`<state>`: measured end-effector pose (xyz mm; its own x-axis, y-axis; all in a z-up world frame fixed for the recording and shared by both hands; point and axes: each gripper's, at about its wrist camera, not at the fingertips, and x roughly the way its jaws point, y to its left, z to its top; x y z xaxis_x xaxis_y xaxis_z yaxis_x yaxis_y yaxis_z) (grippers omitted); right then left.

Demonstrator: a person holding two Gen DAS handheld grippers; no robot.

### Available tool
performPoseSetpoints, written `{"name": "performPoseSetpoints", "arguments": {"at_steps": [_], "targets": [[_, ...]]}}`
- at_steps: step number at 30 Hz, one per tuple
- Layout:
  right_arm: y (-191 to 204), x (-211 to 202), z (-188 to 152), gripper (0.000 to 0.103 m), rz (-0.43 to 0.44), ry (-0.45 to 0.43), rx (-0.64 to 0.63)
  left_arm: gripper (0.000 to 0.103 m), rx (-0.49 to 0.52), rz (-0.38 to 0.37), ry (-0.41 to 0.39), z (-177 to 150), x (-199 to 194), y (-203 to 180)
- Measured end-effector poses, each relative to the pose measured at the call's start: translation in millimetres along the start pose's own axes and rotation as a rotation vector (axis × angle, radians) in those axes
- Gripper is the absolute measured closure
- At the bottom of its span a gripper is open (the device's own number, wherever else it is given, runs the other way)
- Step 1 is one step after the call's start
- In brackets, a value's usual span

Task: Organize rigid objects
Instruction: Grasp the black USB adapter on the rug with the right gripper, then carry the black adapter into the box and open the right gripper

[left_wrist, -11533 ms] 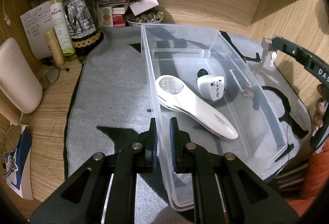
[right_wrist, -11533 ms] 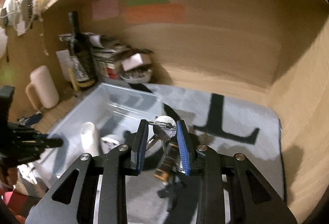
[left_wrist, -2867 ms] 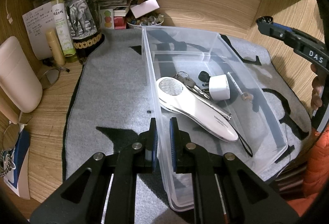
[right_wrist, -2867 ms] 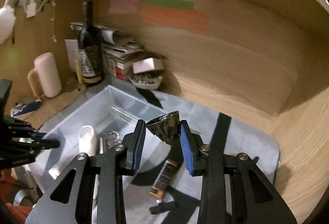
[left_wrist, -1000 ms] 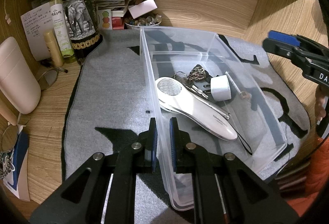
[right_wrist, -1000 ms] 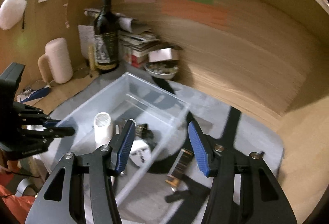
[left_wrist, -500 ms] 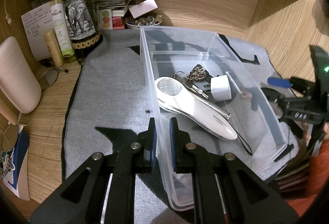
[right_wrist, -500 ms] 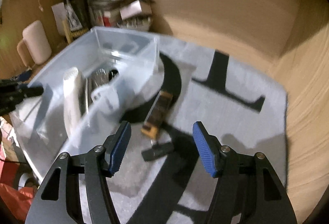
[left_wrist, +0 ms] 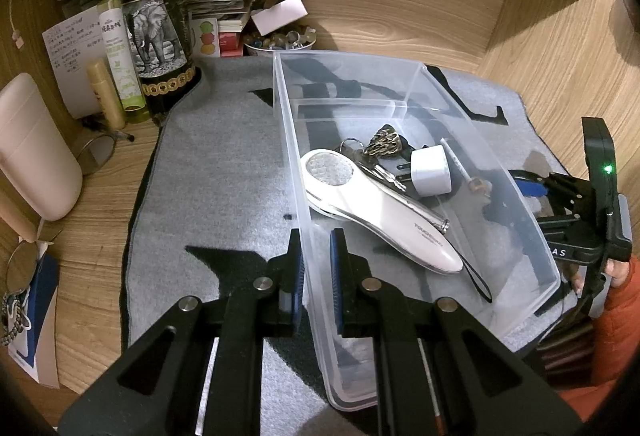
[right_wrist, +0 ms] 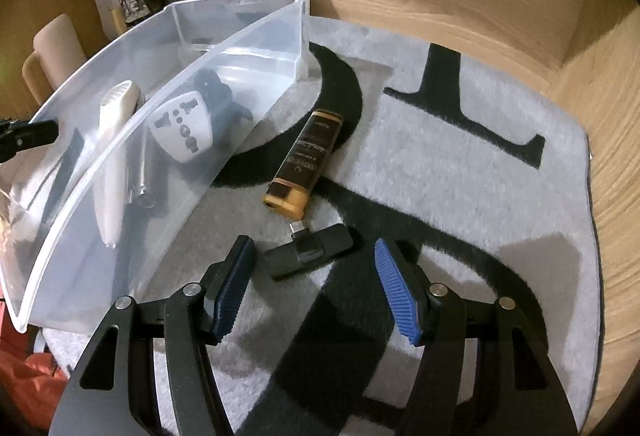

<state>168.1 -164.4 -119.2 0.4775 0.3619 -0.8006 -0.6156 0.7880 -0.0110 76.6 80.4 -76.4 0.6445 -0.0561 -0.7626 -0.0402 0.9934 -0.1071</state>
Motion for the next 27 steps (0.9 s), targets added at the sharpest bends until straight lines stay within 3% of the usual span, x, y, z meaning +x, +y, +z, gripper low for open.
{"name": "performPoseSetpoints", "arguments": {"at_steps": [3, 5, 14, 27], "targets": [[-1.9, 1.5, 1.4, 0.051, -0.001, -0.012, -0.004, 0.093, 0.000, -0.002, 0.001, 0.3, 0.2, -0.5], [-2.7, 2.6, 4.2, 0.061, 0.004, -0.013, -0.003, 0.093, 0.000, -0.001, 0.001, 0.1, 0.1, -0.4], [0.4, -12.7, 7.1, 0.061, -0.020, -0.050, -0.006, 0.093, 0.001, -0.001, 0.001, -0.1, 0.1, -0.7], [12.6, -59.4, 30.0, 0.061, -0.045, -0.191, -0.041, 0.093, -0.001, -0.001, 0.000, -0.3, -0.1, -0.9]]}}
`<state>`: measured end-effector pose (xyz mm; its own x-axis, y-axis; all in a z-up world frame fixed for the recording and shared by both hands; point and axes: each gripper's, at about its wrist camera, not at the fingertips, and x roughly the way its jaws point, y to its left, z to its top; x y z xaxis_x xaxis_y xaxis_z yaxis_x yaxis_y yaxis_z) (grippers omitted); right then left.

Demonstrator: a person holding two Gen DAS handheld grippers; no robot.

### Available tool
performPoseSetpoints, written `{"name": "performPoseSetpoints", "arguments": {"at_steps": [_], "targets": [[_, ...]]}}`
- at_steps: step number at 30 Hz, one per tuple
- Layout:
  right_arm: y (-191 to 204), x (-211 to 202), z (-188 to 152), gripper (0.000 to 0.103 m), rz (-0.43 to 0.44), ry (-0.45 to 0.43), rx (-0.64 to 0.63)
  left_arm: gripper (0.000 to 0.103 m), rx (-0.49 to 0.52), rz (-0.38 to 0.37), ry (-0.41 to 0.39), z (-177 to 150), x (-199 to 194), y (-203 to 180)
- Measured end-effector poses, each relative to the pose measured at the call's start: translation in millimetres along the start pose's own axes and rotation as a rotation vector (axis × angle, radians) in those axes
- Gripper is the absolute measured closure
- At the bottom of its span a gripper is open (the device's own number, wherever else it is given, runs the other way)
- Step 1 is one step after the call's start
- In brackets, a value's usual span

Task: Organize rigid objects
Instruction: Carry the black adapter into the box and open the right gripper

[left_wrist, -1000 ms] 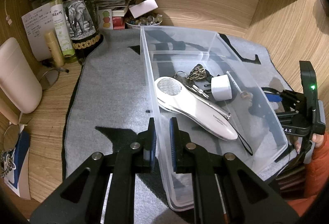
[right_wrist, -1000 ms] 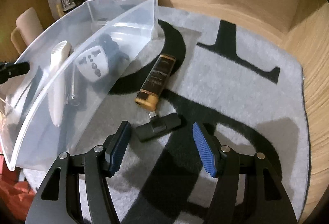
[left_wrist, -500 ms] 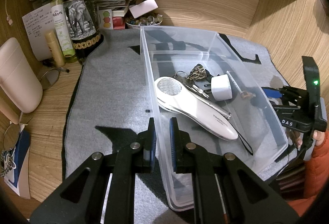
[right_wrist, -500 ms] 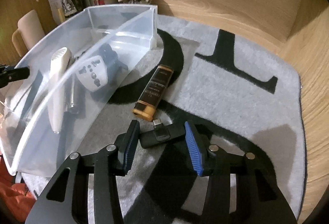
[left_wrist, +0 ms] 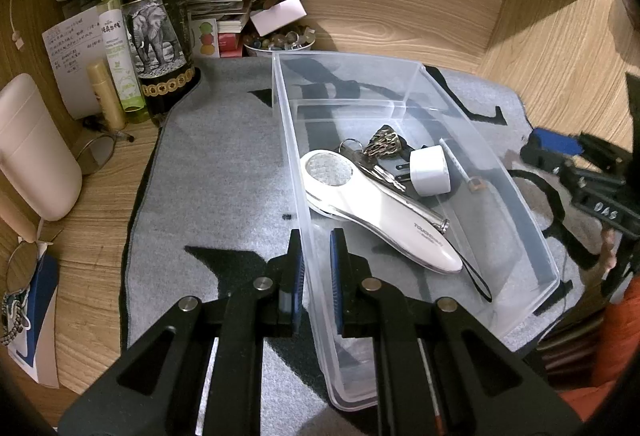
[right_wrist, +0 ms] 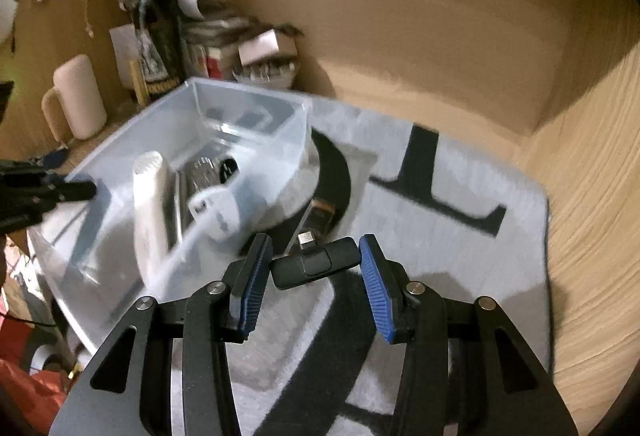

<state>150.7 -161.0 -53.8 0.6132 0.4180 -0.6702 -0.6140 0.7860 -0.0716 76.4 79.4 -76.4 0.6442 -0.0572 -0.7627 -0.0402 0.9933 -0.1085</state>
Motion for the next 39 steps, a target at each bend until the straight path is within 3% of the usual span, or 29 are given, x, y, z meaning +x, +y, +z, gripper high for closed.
{"name": "performPoseSetpoints", "arguments": {"at_steps": [10, 22, 29, 39], "targets": [[28.3, -27.2, 30.3, 0.061, 0.022, -0.117, -0.086, 0.093, 0.001, -0.002, -0.001, 0.2, -0.6, -0.9], [63.1, -20.9, 53.9, 0.061, 0.098, -0.161, -0.156, 0.093, 0.000, -0.011, -0.004, 1.0, -0.1, -1.8], [81.7, -0.8, 61.8, 0.061, 0.141, -0.122, -0.199, 0.093, -0.003, -0.019, -0.007, 0.7, 0.1, -0.3], [95.4, 46.1, 62.7, 0.061, 0.183, 0.015, -0.224, 0.093, -0.004, -0.027, -0.008, 0.5, 0.6, 1.0]]}}
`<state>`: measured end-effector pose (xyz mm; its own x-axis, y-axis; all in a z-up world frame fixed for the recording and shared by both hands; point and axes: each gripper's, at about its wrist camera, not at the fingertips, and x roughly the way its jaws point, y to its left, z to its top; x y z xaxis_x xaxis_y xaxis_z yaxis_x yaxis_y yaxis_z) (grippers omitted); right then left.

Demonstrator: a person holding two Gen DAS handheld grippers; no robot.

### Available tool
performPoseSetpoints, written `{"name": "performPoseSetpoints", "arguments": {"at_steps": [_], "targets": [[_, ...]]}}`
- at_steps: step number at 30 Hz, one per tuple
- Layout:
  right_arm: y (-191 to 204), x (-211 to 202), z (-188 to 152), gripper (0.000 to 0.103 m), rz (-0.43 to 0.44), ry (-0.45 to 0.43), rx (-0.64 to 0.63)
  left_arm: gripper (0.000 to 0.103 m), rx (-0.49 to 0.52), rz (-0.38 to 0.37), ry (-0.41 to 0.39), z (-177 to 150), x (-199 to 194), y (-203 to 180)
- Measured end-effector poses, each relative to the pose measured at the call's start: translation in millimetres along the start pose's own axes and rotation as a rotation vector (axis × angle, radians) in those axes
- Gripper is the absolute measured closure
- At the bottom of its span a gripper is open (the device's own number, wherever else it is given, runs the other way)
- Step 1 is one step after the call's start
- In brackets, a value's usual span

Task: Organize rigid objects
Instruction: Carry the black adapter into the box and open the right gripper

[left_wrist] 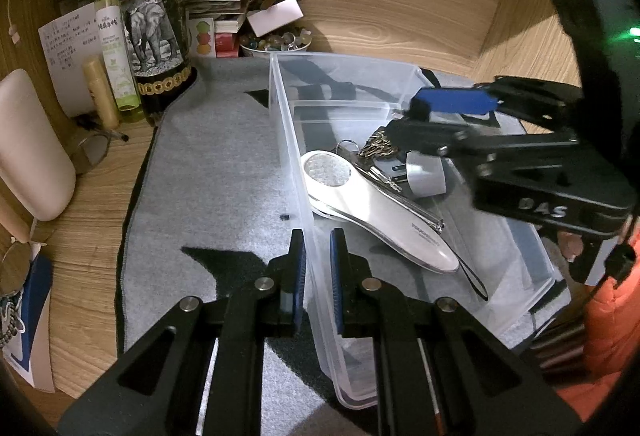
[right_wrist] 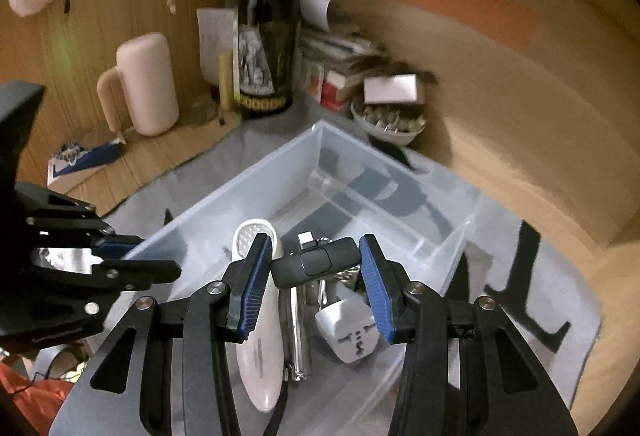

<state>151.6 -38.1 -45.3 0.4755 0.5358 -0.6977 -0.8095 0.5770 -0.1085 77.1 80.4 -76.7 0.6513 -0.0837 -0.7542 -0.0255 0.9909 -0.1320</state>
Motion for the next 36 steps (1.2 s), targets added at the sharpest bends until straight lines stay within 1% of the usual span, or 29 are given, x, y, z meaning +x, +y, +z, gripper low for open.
{"name": "performPoseSetpoints", "arguments": {"at_steps": [4, 10, 12, 13, 14, 25, 30, 36], "targets": [[1.5, 13.2, 0.4, 0.061, 0.022, 0.050, -0.010, 0.093, 0.001, 0.000, 0.000, 0.0, 0.1, -0.3], [0.0, 22.9, 2.4, 0.061, 0.033, 0.096, -0.004, 0.093, 0.000, 0.002, 0.000, -0.1, 0.0, -0.3], [-1.9, 24.8, 2.8, 0.056, 0.035, 0.107, 0.006, 0.093, 0.002, 0.002, 0.000, -0.4, 0.0, -0.4], [-3.3, 24.9, 2.7, 0.048, 0.033, 0.108, 0.013, 0.093, 0.002, 0.002, 0.000, -0.6, 0.1, -0.4], [-4.2, 23.6, 2.6, 0.045, 0.031, 0.101, 0.019, 0.093, 0.002, 0.002, 0.000, -0.6, 0.4, -0.6], [-9.6, -12.5, 5.6, 0.045, -0.007, 0.005, 0.020, 0.093, 0.002, 0.005, 0.000, -0.7, 0.5, -1.4], [-19.1, -35.1, 4.0, 0.044, -0.056, -0.042, 0.026, 0.093, 0.003, 0.005, -0.001, -0.8, 0.5, -1.4], [-39.5, -54.8, -4.7, 0.043, -0.121, -0.072, 0.068, 0.093, 0.003, 0.005, 0.000, -0.8, 0.5, -1.3]]}}
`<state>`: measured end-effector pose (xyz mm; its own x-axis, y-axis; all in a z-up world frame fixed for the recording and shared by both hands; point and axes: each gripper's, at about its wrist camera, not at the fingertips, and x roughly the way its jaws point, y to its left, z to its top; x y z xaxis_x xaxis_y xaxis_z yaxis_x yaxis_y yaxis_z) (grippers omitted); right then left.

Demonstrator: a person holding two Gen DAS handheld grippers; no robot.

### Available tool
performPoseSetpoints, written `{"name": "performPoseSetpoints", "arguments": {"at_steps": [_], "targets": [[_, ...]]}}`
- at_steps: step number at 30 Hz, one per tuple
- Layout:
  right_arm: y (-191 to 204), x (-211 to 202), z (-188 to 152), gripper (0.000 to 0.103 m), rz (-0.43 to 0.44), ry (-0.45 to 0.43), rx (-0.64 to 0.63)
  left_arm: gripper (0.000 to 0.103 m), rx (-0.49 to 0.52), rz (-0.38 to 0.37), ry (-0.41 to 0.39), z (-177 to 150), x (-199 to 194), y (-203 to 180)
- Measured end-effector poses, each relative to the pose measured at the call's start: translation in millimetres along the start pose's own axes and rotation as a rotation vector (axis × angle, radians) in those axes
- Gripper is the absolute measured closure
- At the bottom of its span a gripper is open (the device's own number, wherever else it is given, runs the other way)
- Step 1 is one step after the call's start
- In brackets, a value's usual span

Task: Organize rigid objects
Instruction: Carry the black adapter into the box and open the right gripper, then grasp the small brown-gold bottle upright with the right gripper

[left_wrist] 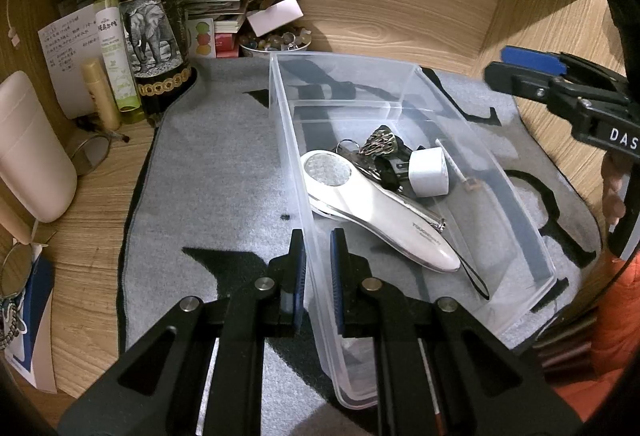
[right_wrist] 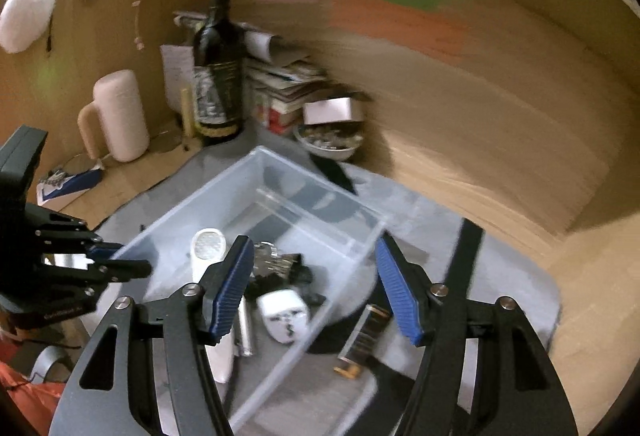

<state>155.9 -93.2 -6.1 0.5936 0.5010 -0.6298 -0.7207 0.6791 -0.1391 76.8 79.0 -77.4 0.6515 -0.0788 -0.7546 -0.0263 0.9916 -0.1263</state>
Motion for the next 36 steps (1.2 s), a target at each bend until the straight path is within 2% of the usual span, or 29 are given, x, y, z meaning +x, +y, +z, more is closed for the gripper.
{"name": "performPoseSetpoints", "arguments": {"at_steps": [6, 15, 19, 26, 27, 29, 30, 32, 33, 34, 36], "targets": [[-26.9, -3.8, -14.0, 0.043, -0.048, 0.017, 0.075, 0.093, 0.000, 0.005, 0.000, -1.1, -1.2, 0.7], [-52.4, 23.2, -52.3, 0.043, -0.070, 0.129, 0.168, 0.093, 0.002, 0.005, 0.000, -1.2, -1.3, 0.7], [-56.9, 46.1, -68.8, 0.043, -0.046, 0.192, 0.204, 0.093, 0.001, 0.005, 0.000, -1.1, -1.2, 0.6], [-49.5, 75.2, -82.3, 0.043, 0.000, 0.253, 0.208, 0.093, 0.001, 0.004, 0.000, -1.5, -1.3, 1.5], [-48.5, 79.1, -84.2, 0.044, 0.002, 0.259, 0.205, 0.093, 0.001, 0.004, 0.000, -1.6, -1.4, 1.6], [-47.0, 86.6, -88.2, 0.055, -0.001, 0.271, 0.196, 0.093, 0.000, 0.004, 0.000, -1.7, -1.5, 1.9], [-47.7, 85.9, -88.5, 0.056, -0.001, 0.254, 0.197, 0.093, -0.001, 0.004, 0.000, -1.8, -1.6, 1.9], [-49.5, 83.8, -87.8, 0.073, 0.003, 0.247, 0.199, 0.093, -0.002, 0.004, -0.001, -2.2, -1.7, 2.8], [-50.7, 83.3, -87.4, 0.078, 0.006, 0.245, 0.199, 0.093, -0.002, 0.004, -0.001, -2.7, -2.0, 3.4], [-51.7, 81.9, -87.5, 0.081, 0.004, 0.244, 0.199, 0.093, -0.003, 0.004, -0.001, -3.1, -2.0, 3.5], [-52.9, 80.6, -87.6, 0.081, -0.005, 0.239, 0.199, 0.093, -0.002, 0.006, -0.001, -3.5, -2.3, 3.8]]}}
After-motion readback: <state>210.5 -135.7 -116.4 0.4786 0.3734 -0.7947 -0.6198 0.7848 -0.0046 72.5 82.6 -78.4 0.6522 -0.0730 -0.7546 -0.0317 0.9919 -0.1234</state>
